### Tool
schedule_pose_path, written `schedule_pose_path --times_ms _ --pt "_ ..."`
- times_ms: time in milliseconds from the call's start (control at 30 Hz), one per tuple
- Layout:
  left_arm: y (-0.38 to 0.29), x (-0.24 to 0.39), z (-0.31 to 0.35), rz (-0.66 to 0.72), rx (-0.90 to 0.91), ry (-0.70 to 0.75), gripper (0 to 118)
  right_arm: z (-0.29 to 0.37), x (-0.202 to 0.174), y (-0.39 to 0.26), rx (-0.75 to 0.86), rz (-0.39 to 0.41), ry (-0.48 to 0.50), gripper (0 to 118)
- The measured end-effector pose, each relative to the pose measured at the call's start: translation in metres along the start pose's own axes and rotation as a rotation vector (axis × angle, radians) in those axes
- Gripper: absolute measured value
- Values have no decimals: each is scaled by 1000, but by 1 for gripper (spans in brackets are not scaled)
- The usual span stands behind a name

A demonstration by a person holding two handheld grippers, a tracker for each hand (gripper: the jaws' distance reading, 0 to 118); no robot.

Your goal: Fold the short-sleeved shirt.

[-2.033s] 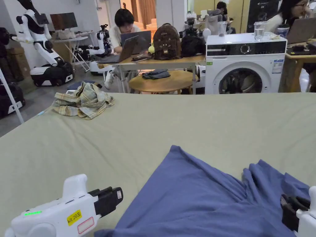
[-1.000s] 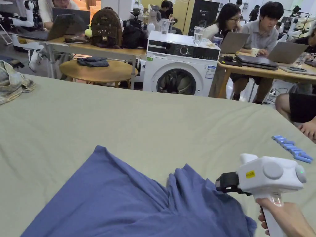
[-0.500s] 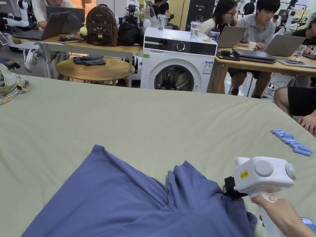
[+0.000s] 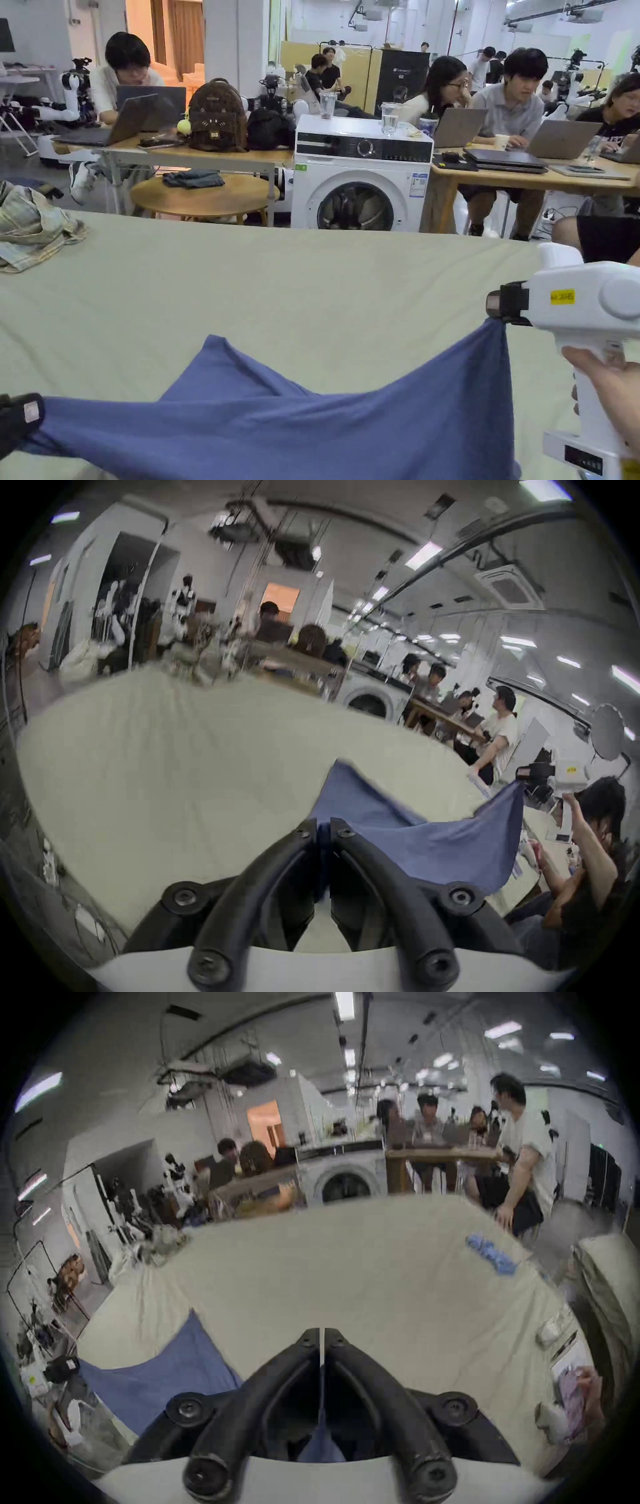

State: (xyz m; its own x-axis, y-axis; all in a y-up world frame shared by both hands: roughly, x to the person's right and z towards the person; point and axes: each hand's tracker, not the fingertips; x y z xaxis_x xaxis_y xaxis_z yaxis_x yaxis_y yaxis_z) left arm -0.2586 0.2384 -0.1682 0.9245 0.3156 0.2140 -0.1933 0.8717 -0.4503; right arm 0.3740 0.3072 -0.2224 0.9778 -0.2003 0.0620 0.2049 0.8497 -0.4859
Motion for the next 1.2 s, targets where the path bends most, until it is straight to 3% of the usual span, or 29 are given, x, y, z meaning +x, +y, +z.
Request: schedule_pose_path --times_ms 233,667,1033,1200 --pt "112 63 -22 -108 142 -28 0 44 -13 70 175 -9 -56 0" --pt "299 92 -126 -140 256 70 0 14 -14 212 350 -30 -211 0" --pt "358 97 -169 -172 303 140 0 -20 -59 304 460 24 -247 0" --pt "353 90 -174 -151 315 119 0 -26 -70 311 468 56 -253 0"
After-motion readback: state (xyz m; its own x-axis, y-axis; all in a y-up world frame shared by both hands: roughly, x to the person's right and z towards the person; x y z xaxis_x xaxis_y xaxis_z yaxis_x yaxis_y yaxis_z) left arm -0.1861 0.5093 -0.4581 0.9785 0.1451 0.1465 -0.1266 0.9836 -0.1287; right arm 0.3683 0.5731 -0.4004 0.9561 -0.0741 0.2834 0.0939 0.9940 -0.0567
